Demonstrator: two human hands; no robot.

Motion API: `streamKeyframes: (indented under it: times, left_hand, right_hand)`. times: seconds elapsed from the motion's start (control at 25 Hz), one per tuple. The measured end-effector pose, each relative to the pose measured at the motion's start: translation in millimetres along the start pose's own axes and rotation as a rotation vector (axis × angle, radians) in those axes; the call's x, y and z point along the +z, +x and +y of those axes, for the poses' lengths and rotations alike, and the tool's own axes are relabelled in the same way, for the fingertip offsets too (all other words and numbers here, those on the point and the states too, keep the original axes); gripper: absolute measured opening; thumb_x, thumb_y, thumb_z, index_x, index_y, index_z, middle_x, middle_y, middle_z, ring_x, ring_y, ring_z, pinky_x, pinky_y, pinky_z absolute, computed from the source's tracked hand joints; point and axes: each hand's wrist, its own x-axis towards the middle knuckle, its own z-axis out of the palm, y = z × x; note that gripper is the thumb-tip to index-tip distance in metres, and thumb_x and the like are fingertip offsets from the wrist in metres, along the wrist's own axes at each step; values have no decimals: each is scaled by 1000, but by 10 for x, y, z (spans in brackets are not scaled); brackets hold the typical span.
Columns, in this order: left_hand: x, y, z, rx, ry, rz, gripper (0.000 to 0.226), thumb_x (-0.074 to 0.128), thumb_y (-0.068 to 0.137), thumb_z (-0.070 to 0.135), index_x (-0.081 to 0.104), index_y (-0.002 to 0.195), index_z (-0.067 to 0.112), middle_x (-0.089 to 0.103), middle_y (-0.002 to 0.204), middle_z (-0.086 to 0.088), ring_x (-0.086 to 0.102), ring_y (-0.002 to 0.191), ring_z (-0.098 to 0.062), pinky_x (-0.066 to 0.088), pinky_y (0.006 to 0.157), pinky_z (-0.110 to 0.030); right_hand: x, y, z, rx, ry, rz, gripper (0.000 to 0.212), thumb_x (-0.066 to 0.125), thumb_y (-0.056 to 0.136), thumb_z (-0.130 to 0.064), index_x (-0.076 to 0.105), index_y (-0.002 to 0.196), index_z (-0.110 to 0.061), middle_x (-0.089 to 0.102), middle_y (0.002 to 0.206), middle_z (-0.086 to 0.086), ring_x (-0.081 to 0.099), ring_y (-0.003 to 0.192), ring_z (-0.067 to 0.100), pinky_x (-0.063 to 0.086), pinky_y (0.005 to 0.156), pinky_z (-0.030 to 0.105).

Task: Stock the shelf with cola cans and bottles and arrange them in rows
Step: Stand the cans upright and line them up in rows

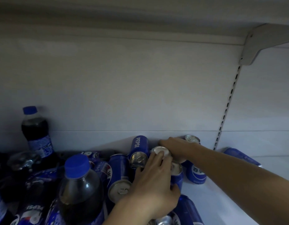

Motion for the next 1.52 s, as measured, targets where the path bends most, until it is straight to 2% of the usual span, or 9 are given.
streamKeyframes:
  times: [0.24, 0.52, 0.68, 0.76, 0.92, 1.08, 1.28, 1.4, 1.52]
  left_hand:
    - [-15, 3, 35, -78, 93, -70, 73, 58, 94, 38, 17, 155, 37, 2, 161, 13, 10, 153, -21, 24, 121, -50]
    - [-37, -23, 15, -100, 93, -144, 76, 54, 96, 40, 9, 157, 36, -6, 164, 17, -8, 155, -18, 15, 123, -58]
    - [-89, -12, 52, -147, 27, -157, 81, 54, 96, 44, 2, 158, 39, -9, 164, 21, -9, 155, -15, 1, 122, -63]
    - [-117, -17, 83, -158, -75, -104, 77, 55, 95, 44, 9, 157, 40, 3, 163, 23, 4, 155, -12, 8, 124, -58]
    - [-248, -51, 124, -196, -411, 58, 56, 59, 96, 43, 34, 147, 41, 44, 135, 26, 45, 124, 4, 37, 98, -16]
    - [-439, -13, 216, -229, -846, 222, 66, 67, 90, 47, 36, 149, 45, 52, 141, 25, 51, 125, 2, 39, 110, -31]
    - [-417, 45, 314, -124, -1036, 228, 32, 66, 94, 32, 62, 126, 32, 74, 118, 8, 70, 111, -12, 53, 102, -42]
    - [-358, 56, 318, -64, -938, 335, 41, 69, 93, 21, 56, 127, 40, 71, 117, 16, 68, 107, -1, 58, 82, -19]
    - [-364, 15, 369, -6, -740, 452, 58, 77, 86, 26, 47, 127, 55, 61, 117, 35, 56, 106, 20, 47, 75, -1]
  right_hand:
    - [-190, -152, -7, -26, 42, 133, 38, 70, 84, -33, 56, 119, -26, 66, 106, 2, 62, 94, 22, 55, 81, 38]
    - [-627, -442, 47, -31, 33, 434, 67, 75, 83, -41, 48, 142, -25, 61, 127, -4, 55, 114, 19, 49, 98, 37]
    - [-594, -647, -52, 75, 565, 633, 62, 83, 79, -34, 58, 135, -24, 70, 119, -5, 65, 101, 13, 51, 91, 26]
    - [-495, -760, -155, 85, 1054, 724, 49, 84, 79, -27, 65, 124, -23, 74, 111, -2, 71, 94, 17, 58, 87, 34]
    - [-421, -995, -363, 41, 2006, 680, 41, 70, 80, -33, 69, 115, -11, 75, 108, 15, 73, 90, 27, 61, 73, 35]
    - [-438, -1102, -411, -67, 2333, 543, 43, 54, 89, -36, 66, 118, -7, 73, 106, 19, 71, 81, 31, 61, 66, 37]
    - [-177, -1136, -478, -54, 2227, 442, 46, 39, 101, -34, 67, 120, -3, 71, 115, 24, 72, 98, 33, 60, 79, 42]
    - [-172, -1236, -508, -85, 1848, 511, 50, 28, 106, -46, 65, 127, -19, 74, 118, 5, 69, 113, 17, 56, 88, 26]
    - [-313, -1355, -520, -163, 1480, 702, 38, 45, 99, -52, 57, 129, -32, 70, 119, -10, 67, 110, 8, 56, 84, 21]
